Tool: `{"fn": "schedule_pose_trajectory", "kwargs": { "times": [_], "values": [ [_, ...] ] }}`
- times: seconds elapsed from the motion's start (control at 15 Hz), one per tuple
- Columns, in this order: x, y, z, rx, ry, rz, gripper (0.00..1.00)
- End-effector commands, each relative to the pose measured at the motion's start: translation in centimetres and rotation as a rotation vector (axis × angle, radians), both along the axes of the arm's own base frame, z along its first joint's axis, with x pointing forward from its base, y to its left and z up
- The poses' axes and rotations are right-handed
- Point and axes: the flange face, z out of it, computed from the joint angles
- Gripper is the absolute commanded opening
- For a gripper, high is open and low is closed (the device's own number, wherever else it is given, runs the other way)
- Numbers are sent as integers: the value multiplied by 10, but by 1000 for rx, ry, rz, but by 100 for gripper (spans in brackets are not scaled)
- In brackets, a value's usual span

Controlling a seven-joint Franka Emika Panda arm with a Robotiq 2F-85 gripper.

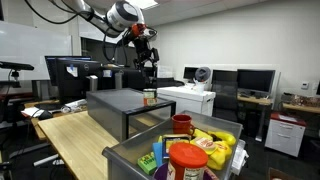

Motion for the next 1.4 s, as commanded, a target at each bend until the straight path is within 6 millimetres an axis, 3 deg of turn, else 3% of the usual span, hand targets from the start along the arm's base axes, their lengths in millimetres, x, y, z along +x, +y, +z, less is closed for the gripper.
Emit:
{"fn": "schedule_pose_trajectory", "kwargs": {
  "times": [0.0, 0.2, 0.27, 0.33, 0.73, 1.13, 1.27, 1.33],
  "values": [
    [16, -7, -3, 18, 25, 60, 54],
    [17, -7, -5, -12, 9, 32, 54],
    [16, -8, -5, -18, 7, 20, 95],
    [15, -9, -5, -20, -1, 12, 99],
    [10, -13, -15, -77, -21, -60, 100],
    [0, -31, -29, -38, -34, -117, 100],
    [-2, -26, -31, -36, -70, -96, 100],
    [8, -29, -32, -48, -31, -95, 100]
  ]
}}
